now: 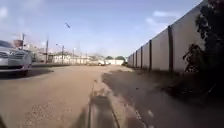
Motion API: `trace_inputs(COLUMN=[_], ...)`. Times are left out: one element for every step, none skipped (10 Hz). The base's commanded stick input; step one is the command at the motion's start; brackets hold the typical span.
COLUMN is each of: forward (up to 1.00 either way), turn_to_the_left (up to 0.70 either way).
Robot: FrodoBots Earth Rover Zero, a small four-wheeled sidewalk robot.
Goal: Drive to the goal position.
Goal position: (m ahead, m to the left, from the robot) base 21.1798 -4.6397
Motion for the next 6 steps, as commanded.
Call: trace_inputs(forward=[1.00,1.00,1.00,1.00,1.00,1.00], turn_to_the_left=[0.00,0.00,0.00,0.00,0.00,0.00])
